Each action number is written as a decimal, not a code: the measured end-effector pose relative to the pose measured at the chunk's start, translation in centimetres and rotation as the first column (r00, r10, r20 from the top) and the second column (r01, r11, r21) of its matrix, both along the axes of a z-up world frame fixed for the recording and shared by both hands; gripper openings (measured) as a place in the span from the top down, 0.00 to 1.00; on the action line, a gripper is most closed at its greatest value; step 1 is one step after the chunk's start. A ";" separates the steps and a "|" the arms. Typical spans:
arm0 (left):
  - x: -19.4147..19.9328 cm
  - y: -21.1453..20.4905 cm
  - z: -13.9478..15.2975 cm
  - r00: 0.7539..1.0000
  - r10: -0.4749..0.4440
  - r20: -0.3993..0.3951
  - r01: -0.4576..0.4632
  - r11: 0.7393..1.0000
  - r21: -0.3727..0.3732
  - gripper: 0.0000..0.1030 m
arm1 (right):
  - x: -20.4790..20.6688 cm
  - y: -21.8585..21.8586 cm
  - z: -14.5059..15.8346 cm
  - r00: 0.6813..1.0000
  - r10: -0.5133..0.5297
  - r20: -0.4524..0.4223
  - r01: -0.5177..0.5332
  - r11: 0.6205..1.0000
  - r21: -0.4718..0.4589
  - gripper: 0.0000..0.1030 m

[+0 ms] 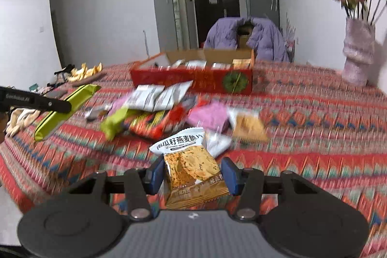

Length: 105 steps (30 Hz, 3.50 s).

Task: Organize snacks
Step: 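Carry the lime-green bar and oat-cookie bag into the red box and open both tools, then withdraw both tools from the box back toward the snack pile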

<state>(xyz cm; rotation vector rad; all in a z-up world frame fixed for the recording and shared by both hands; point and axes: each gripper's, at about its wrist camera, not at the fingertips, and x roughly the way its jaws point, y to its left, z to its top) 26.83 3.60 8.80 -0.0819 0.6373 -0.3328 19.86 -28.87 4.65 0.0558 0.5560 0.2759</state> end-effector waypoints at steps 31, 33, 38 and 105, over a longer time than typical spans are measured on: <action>37.3 -4.4 -3.2 0.981 0.168 -0.101 -0.138 0.958 0.251 0.54 | 40.5 4.3 -2.9 0.990 -0.079 -0.115 0.035 0.939 -0.343 0.37; 37.2 -4.2 -2.8 0.981 0.163 -0.103 -0.135 0.961 0.241 0.54 | 40.1 4.3 -2.3 0.992 -0.079 -0.099 0.041 0.939 -0.341 0.33; 35.3 -3.7 -0.3 0.989 0.127 -0.073 -0.107 0.968 0.226 0.51 | 38.6 2.8 1.6 0.996 -0.065 -0.062 0.045 0.960 -0.275 0.28; -15.5 -0.3 -5.7 0.970 0.127 0.207 -0.165 0.970 0.179 0.13 | -9.4 4.1 -3.2 0.996 -0.042 0.083 0.042 0.999 -0.001 0.06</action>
